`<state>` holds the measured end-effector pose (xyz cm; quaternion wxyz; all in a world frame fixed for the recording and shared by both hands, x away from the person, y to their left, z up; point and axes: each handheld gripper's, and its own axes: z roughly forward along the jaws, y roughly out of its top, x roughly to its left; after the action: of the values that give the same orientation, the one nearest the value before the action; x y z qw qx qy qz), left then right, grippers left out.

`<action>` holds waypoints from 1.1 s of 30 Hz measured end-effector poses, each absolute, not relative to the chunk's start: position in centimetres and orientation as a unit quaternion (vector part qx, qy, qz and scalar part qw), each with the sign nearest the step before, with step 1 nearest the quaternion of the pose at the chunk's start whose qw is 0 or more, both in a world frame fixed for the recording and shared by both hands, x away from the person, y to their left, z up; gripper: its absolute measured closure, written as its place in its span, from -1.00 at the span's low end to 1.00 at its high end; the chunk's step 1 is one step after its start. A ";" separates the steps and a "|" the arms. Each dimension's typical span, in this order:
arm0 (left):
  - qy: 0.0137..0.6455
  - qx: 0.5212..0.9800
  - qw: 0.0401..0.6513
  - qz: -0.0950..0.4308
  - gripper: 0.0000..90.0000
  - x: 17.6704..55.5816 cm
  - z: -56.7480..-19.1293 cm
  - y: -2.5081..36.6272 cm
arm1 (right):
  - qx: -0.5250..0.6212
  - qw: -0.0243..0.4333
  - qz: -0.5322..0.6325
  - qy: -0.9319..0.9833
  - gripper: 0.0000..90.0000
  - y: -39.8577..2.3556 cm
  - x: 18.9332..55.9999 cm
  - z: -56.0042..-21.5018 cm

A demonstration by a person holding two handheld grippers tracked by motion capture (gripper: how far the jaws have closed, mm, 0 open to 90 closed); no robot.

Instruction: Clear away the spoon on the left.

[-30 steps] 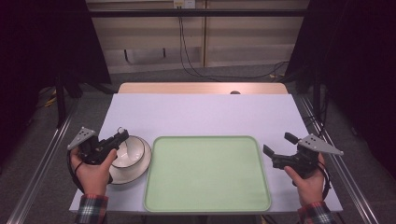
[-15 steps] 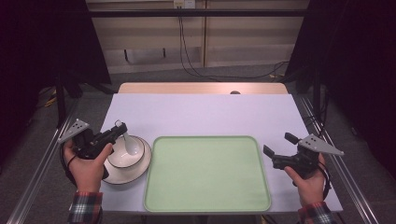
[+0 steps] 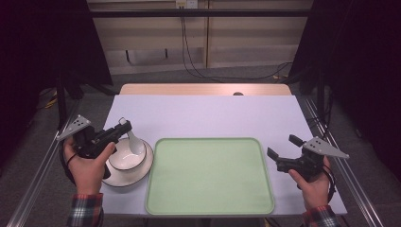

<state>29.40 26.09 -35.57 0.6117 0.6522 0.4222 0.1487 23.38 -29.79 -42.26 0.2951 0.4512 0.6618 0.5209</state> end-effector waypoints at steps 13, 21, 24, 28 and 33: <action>0.388 0.678 0.614 0.113 0.90 29.1 -35.3 23.7 | 0.450 0.291 0.520 0.665 -0.94 -29.7 23.4 -42.3; 0.385 0.689 0.607 0.092 0.90 29.2 -36.3 22.3 | 0.450 0.292 0.519 0.665 -0.94 -29.8 23.4 -42.3; 0.388 0.692 0.602 0.088 0.90 29.2 -36.6 21.8 | 0.452 0.291 0.520 0.664 -0.94 -29.7 23.4 -42.3; 0.384 0.699 0.598 0.078 0.90 29.1 -37.2 20.9 | 0.450 0.291 0.519 0.666 -0.94 -29.7 23.4 -42.3; 0.376 0.709 0.592 0.067 0.90 28.9 -37.9 20.0 | 0.450 0.291 0.519 0.666 -0.94 -29.7 23.4 -42.3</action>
<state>28.95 20.02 -37.92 0.5924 0.7092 0.3764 0.0668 23.36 -29.67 -42.32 0.2914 0.4499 0.6657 0.5191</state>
